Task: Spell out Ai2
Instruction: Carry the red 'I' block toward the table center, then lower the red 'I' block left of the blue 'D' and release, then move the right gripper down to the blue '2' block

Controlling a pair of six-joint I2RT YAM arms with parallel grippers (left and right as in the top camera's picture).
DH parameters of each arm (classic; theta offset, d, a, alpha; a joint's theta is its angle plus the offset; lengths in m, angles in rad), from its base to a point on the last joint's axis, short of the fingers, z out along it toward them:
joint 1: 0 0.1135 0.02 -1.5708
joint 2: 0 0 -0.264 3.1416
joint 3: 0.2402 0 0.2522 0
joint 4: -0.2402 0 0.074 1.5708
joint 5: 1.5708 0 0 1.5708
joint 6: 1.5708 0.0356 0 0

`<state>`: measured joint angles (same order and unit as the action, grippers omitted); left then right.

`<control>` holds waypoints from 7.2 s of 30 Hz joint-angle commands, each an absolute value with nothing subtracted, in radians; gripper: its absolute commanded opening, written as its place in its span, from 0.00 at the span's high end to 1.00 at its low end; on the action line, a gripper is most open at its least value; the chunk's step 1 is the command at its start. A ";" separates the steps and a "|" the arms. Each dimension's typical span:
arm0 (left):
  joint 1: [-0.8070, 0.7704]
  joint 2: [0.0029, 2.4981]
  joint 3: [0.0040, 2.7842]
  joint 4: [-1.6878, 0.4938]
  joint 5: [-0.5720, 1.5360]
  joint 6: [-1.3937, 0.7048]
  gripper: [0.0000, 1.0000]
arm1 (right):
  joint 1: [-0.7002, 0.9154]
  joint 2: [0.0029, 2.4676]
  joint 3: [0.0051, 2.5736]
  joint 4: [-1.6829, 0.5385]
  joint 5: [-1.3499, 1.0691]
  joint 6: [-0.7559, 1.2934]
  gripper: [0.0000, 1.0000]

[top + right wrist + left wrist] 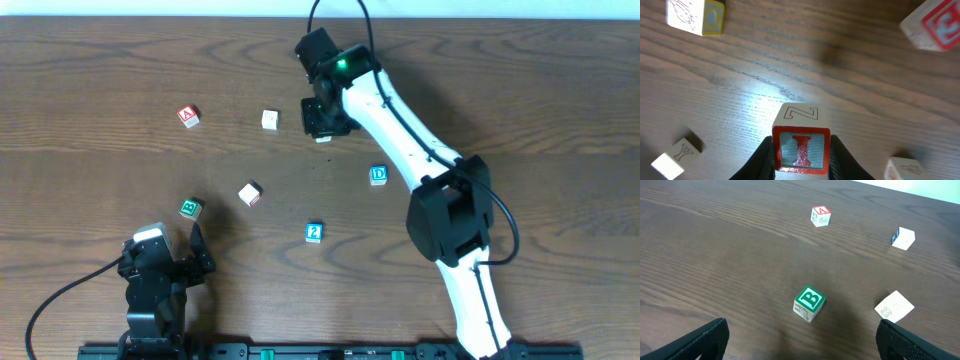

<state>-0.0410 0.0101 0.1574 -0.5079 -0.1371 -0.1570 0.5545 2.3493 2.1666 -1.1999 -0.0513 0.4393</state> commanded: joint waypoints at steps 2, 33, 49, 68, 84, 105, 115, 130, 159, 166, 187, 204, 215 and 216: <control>-0.038 0.006 0.140 -0.506 -0.140 -0.150 0.05 | 0.564 2.353 2.069 -1.167 -0.066 0.526 0.99; -0.038 0.006 0.140 -0.506 -0.140 -0.150 0.05 | 0.563 2.353 1.935 -1.104 -0.020 0.630 0.99; -0.038 0.006 0.140 -0.506 -0.140 -0.150 0.05 | 0.569 2.353 1.933 -1.095 0.052 0.650 0.99; -0.038 0.006 0.140 -0.506 -0.140 -0.150 0.05 | 0.581 2.353 1.903 -1.084 -0.013 0.631 0.99; -0.038 0.006 0.140 -0.506 -0.140 -0.150 0.05 | 0.568 2.353 1.903 -1.080 -0.048 0.611 0.99; -0.038 0.006 0.140 -0.506 -0.140 -0.150 0.05 | 0.566 2.353 1.903 -1.077 -0.048 0.586 0.76; -0.038 0.006 0.140 -0.506 -0.140 -0.150 0.05 | 0.566 2.353 1.903 -1.077 -0.048 0.578 0.67; -0.038 0.006 0.140 -0.506 -0.140 -0.150 0.05 | 0.556 2.353 1.903 -1.047 -0.027 0.569 0.47; -0.038 0.006 0.140 -0.506 -0.140 -0.150 0.05 | 0.473 2.317 2.066 -0.915 0.041 0.410 0.99; -0.038 0.006 0.140 -0.506 -0.140 -0.150 0.05 | 0.479 2.198 2.094 -0.997 0.056 0.410 0.99; -0.038 0.006 0.140 -0.506 -0.140 -0.150 0.05 | 0.657 1.990 2.025 -1.214 0.099 0.509 0.99; -0.038 0.006 0.140 -0.506 -0.140 -0.150 0.05 | 0.847 1.654 1.372 -0.904 0.109 0.768 0.99; -0.038 0.006 0.140 -0.506 -0.140 -0.150 0.05 | 0.939 1.642 1.226 -0.831 0.071 0.852 0.80; -0.038 0.006 0.140 -0.506 -0.140 -0.150 0.05 | 0.945 1.644 1.223 -0.823 0.072 0.852 0.78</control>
